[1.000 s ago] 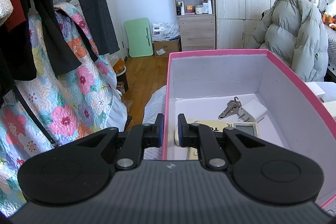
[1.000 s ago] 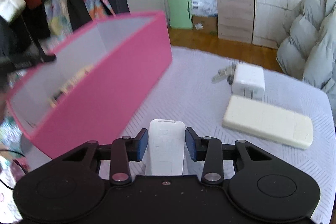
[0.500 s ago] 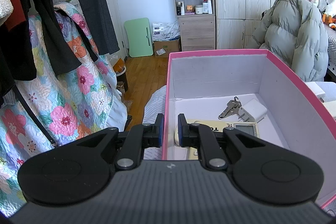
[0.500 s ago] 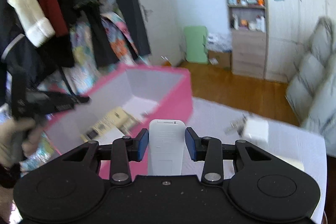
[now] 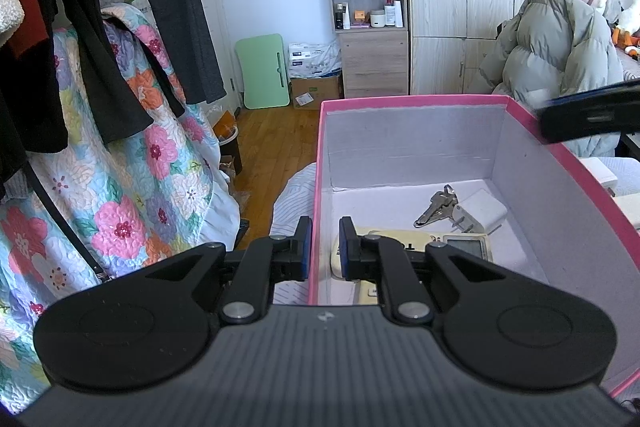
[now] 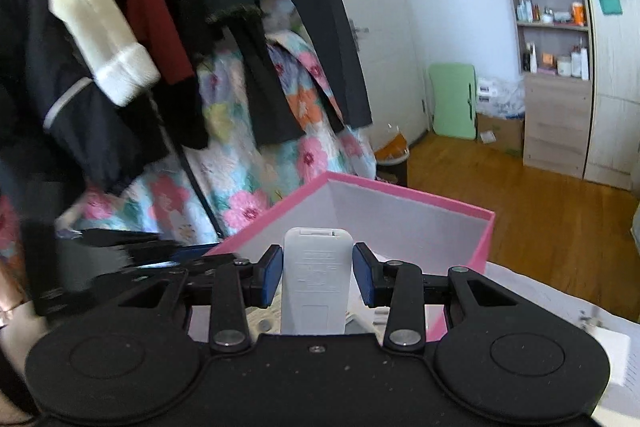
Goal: Organize rigid objects
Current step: 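Carry the slim white power bank into the pink box with the right tool and release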
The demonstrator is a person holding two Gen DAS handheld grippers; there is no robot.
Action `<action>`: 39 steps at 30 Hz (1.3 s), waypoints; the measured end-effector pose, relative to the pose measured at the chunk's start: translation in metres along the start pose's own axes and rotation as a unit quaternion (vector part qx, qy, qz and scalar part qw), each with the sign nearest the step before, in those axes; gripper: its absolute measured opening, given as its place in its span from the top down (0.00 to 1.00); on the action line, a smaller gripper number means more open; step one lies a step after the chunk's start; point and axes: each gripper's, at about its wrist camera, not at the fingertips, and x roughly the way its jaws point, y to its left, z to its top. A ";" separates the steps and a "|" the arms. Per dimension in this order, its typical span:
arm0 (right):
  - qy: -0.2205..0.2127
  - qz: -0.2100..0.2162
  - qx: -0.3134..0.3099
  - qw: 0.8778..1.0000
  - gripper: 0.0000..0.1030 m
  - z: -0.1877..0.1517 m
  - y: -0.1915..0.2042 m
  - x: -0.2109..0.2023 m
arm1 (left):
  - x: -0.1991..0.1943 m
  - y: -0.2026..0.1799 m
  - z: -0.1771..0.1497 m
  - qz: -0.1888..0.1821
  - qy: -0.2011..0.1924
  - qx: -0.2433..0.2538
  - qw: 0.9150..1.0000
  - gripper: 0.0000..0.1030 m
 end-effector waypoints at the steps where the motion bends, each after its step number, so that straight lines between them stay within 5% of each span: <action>1: 0.006 -0.002 0.001 1.000 0.58 0.001 -0.001 0.013 | 0.000 -0.001 0.000 0.000 0.000 0.000 1.000 0.88; 7: 0.009 -0.001 -0.026 1.000 0.58 0.004 -0.004 0.056 | 0.001 -0.005 -0.001 -0.002 0.000 0.000 1.000 0.88; 23: 0.059 -0.016 -0.108 0.992 0.58 0.005 0.019 0.066 | -0.002 -0.007 -0.002 -0.004 -0.005 -0.007 1.000 0.88; 36: 0.089 -0.007 -0.093 0.992 0.58 -0.019 0.007 0.028 | -0.002 -0.003 0.001 -0.007 -0.006 -0.006 1.000 0.87; 39: 0.105 -0.009 -0.108 0.989 0.70 -0.024 0.010 0.018 | -0.002 -0.004 0.001 -0.007 -0.006 -0.006 1.000 0.87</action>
